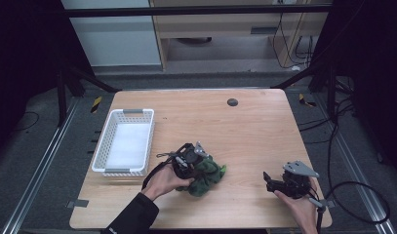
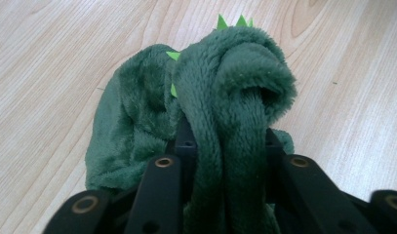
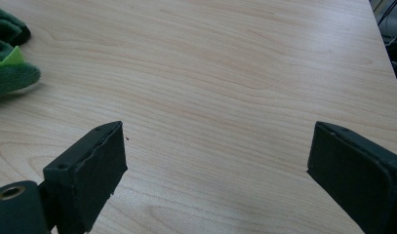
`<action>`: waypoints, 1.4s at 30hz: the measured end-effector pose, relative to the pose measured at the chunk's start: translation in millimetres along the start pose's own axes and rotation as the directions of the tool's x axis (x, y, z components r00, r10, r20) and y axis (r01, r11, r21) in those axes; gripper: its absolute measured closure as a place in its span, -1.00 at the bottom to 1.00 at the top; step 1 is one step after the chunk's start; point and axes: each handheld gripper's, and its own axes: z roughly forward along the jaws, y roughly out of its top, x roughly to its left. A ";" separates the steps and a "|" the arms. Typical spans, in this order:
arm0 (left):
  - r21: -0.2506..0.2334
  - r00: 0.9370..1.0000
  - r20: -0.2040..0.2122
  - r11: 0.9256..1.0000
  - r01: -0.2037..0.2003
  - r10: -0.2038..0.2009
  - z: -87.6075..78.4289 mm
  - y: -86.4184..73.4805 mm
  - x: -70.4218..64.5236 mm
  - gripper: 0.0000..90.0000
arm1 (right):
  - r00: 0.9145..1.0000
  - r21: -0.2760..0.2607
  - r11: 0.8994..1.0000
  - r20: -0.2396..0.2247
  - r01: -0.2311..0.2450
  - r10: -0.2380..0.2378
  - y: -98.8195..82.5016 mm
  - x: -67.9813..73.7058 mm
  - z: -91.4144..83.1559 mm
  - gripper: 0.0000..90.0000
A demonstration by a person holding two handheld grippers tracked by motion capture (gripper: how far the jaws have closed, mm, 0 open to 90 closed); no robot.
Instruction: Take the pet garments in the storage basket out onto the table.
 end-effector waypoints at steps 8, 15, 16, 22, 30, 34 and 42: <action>-0.017 1.000 -0.010 1.000 0.022 -0.022 -2.1 -1.8 2.6 0.14 | 1.000 0.000 1.000 -0.001 -0.003 0.003 0.1 0.0 -0.2 -0.84; -0.019 1.000 -0.025 1.000 0.017 -0.017 -5.5 -4.9 3.6 -0.17 | 1.000 -0.001 1.000 -0.002 0.000 0.000 0.2 -0.3 0.0 -0.85; -0.021 1.000 -0.026 1.000 0.015 -0.015 -6.6 -5.3 3.4 -0.20 | 1.000 0.000 1.000 -0.001 -0.001 0.001 0.2 -0.2 -0.1 -0.85; -0.051 1.000 -0.021 0.999 0.012 -0.013 -16.5 -8.1 2.0 -0.33 | 1.000 0.002 1.000 -0.001 -0.002 0.002 0.0 -0.4 0.0 -0.85; -0.077 1.000 -0.011 0.997 0.006 -0.007 -26.9 -11.5 -1.4 -0.38 | 1.000 0.003 1.000 -0.001 0.001 -0.001 -0.2 -0.4 0.4 -0.85; -0.083 1.000 -0.011 0.997 0.002 -0.003 -30.5 -13.0 -3.3 -0.39 | 1.000 0.003 1.000 -0.001 0.001 -0.001 -0.1 -0.2 0.4 -0.85; -0.123 1.000 -0.019 0.992 0.009 -0.011 -45.9 -18.1 -5.9 -0.42 | 1.000 -0.002 1.000 -0.001 -0.003 0.003 0.1 -0.3 -0.3 -0.85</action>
